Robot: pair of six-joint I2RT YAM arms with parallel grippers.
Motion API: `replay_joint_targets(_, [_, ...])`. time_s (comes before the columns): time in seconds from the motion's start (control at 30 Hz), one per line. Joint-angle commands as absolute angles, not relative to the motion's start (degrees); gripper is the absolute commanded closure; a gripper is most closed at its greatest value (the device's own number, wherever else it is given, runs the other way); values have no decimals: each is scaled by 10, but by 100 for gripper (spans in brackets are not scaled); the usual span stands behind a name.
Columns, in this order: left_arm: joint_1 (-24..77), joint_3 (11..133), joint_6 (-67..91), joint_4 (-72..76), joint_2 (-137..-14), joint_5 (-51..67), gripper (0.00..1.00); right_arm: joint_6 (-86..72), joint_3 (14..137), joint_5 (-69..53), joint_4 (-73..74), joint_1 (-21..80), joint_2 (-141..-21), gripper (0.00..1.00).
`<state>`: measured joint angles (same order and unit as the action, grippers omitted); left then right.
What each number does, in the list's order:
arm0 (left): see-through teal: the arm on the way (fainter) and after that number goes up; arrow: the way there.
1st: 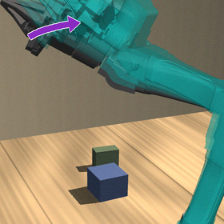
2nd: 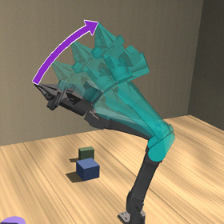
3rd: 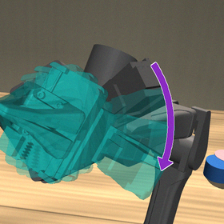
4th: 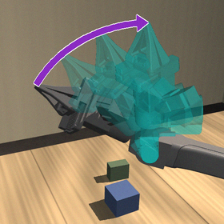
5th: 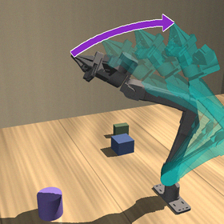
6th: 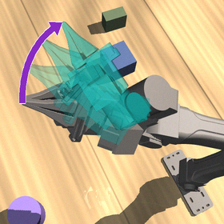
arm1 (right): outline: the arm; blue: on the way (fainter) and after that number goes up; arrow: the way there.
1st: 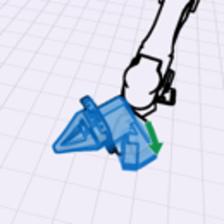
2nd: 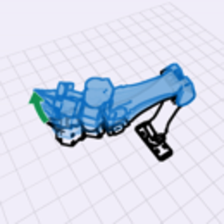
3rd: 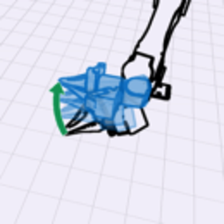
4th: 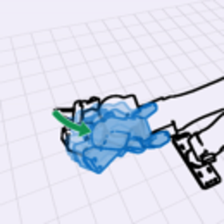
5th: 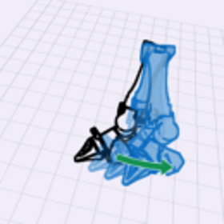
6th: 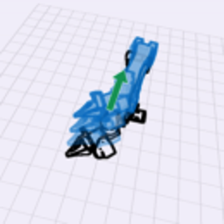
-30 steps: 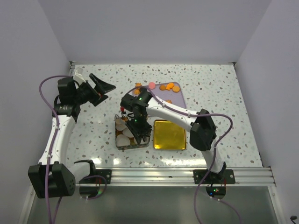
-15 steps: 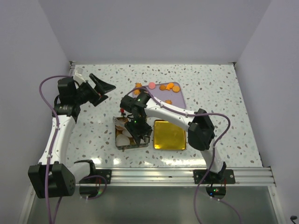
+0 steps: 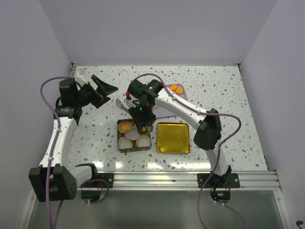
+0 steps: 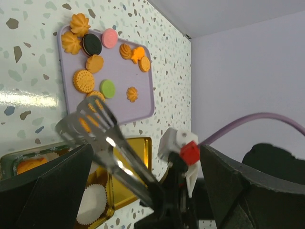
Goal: Pack the cookies
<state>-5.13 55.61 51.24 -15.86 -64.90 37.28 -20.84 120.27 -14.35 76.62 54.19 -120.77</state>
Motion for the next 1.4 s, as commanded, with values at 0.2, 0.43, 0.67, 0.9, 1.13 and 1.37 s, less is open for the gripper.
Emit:
replay_joint_targets(0.2, [-54, 565, 512, -120, -651, 385, 0, -164, 1149, -51, 848, 428, -1142, 53])
replay_joint_targets(0.43, [-54, 554, 519, -105, -652, 392, 0, -158, 1107, -43, 854, 414, -1149, 53])
replay_joint_targets(0.67, [-54, 553, 522, -101, -657, 398, 0, -157, 1071, -56, 850, 414, -1155, 53])
replay_joint_targets(0.9, [-54, 545, 527, -92, -657, 403, 0, -160, 1041, -62, 846, 417, -1161, 53])
replay_joint_targets(1.13, [-53, 534, 537, -84, -652, 407, 0, -164, 1064, -62, 858, 427, -1190, 53])
replay_joint_targets(1.37, [-53, 508, 546, -76, -637, 409, 0, -171, 1064, -36, 875, 437, -1216, 53])
